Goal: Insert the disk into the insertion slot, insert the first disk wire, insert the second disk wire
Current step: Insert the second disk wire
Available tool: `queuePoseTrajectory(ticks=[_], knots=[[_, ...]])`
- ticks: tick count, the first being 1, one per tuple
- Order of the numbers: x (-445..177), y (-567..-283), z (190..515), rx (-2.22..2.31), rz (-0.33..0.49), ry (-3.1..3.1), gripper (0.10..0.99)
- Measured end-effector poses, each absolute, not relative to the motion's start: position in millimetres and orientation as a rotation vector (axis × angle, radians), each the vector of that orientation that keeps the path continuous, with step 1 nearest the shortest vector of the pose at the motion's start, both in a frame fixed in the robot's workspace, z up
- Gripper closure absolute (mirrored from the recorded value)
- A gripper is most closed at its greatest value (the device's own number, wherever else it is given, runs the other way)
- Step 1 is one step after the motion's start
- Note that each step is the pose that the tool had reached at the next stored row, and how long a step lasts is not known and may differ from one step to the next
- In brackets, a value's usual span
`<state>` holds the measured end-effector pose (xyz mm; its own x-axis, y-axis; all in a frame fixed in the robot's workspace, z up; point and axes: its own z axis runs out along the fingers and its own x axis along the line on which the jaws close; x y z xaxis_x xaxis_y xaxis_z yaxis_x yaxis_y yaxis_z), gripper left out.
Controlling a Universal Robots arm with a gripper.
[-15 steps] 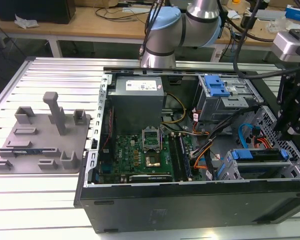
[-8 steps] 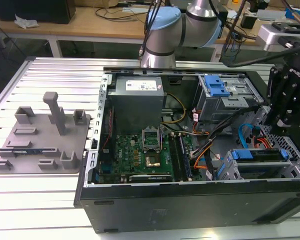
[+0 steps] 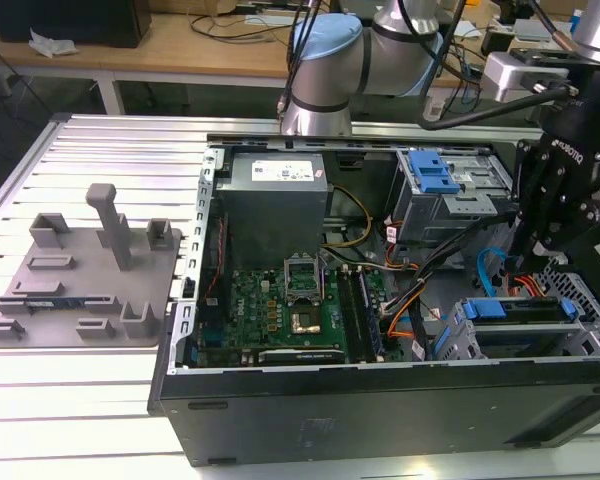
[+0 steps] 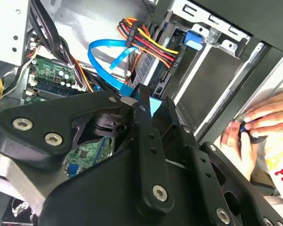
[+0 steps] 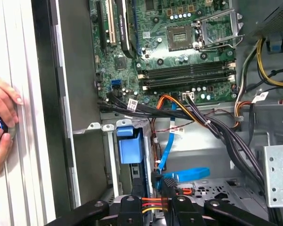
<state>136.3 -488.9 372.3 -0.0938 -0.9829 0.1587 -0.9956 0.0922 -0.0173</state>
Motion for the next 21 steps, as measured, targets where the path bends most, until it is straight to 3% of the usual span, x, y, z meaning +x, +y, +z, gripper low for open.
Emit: queuePoseTrajectory(ticks=[14,15,17,21], knots=[[132.9,-482.5,365.9,2.033,0.197,-2.233,0.780],[132.7,-482.2,365.7,2.033,0.198,-2.232,0.796],[132.7,-481.9,365.3,2.032,0.200,-2.231,0.922],[132.7,-481.8,364.9,2.032,0.200,-2.231,0.925]])
